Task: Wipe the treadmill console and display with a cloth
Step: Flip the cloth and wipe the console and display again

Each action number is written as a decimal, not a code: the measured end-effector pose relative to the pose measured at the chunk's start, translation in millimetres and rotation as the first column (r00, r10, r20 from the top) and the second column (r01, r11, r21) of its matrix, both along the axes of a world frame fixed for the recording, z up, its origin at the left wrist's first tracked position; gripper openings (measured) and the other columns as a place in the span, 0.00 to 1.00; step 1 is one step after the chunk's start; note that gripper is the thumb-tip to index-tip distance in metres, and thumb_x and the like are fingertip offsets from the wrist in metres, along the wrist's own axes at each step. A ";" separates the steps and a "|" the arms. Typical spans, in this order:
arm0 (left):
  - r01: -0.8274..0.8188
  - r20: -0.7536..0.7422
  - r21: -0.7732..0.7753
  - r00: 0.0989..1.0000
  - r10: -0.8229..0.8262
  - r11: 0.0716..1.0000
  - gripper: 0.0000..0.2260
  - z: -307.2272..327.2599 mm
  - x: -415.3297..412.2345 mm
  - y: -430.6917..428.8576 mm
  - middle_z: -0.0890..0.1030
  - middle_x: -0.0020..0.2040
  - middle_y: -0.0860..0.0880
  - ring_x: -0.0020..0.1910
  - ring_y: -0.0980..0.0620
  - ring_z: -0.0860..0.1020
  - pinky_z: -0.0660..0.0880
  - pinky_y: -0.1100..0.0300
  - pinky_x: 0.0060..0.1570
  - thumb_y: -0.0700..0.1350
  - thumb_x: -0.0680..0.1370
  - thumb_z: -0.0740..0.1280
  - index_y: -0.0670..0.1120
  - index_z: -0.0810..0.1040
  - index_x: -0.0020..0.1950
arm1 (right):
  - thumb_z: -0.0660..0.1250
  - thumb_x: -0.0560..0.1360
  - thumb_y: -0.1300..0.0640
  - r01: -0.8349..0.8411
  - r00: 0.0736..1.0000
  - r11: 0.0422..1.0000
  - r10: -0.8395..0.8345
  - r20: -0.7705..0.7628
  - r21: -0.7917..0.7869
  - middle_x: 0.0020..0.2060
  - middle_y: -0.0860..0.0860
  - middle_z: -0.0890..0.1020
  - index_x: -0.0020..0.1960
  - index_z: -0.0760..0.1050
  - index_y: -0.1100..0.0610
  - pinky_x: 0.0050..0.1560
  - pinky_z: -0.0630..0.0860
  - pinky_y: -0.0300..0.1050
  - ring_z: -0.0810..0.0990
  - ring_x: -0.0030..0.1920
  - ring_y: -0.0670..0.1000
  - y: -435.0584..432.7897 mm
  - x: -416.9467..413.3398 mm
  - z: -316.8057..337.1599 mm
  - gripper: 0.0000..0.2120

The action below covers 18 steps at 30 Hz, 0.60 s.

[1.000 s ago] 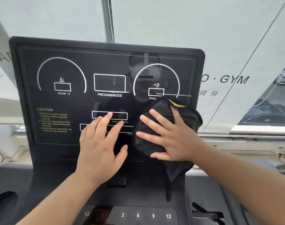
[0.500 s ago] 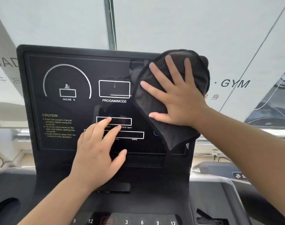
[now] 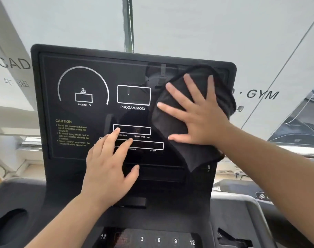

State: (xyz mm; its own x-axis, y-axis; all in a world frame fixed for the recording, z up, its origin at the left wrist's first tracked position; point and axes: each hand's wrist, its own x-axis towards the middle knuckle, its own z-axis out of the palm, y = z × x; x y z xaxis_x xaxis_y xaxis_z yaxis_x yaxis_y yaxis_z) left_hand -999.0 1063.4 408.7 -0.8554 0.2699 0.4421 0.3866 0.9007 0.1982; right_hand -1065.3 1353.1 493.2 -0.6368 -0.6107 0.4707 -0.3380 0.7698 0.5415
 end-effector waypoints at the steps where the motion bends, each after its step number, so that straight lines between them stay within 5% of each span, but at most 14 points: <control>1: 0.002 0.001 -0.001 1.000 -0.002 1.000 0.31 -0.2 -0.3 -0.1 0.68 0.76 0.42 0.70 0.37 0.69 0.69 0.40 0.66 0.60 0.71 0.64 0.47 0.76 0.71 | 0.59 0.72 0.23 0.065 0.998 0.997 -0.065 -0.009 -0.039 0.84 0.53 0.53 0.82 0.57 0.41 0.71 0.43 0.84 0.48 0.82 0.70 0.2 -8.4 19.1 0.44; 8: 0.028 -0.018 -0.012 0.999 -0.028 1.000 0.30 -6.2 -2.8 -6.5 0.68 0.75 0.42 0.70 0.37 0.70 0.70 0.39 0.65 0.59 0.71 0.66 0.45 0.77 0.69 | 0.57 0.74 0.23 0.208 0.977 0.972 -0.212 -0.022 -0.107 0.84 0.57 0.49 0.84 0.52 0.44 0.73 0.45 0.81 0.46 0.81 0.71 -29.2 -11.9 21.8 0.45; 14: 0.066 -0.036 -0.064 0.997 -0.068 0.996 0.30 -10.1 -6.4 -11.6 0.68 0.76 0.40 0.71 0.36 0.70 0.71 0.36 0.64 0.58 0.70 0.67 0.45 0.78 0.69 | 0.61 0.74 0.27 -0.031 0.997 0.997 0.027 0.076 0.065 0.83 0.58 0.54 0.83 0.58 0.46 0.74 0.45 0.81 0.49 0.82 0.67 -40.3 32.3 -73.4 0.43; 18: 0.085 -0.019 -0.089 0.996 -0.087 0.992 0.30 -7.5 -6.6 -16.3 0.68 0.76 0.40 0.71 0.37 0.69 0.70 0.37 0.64 0.59 0.71 0.66 0.46 0.77 0.69 | 0.63 0.74 0.28 -0.183 0.977 0.967 0.159 0.140 0.176 0.83 0.54 0.57 0.82 0.60 0.44 0.76 0.44 0.77 0.53 0.82 0.64 -20.0 37.9 -79.3 0.41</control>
State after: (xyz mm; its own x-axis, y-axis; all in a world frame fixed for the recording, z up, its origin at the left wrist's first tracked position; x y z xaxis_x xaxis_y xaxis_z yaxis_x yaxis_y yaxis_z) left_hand -1005.6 1047.1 401.2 -0.8173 0.3806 0.4326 0.4667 0.8776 0.1095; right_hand -1027.4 1333.0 413.9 -0.5615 -0.7848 0.2623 -0.5290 0.5842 0.6155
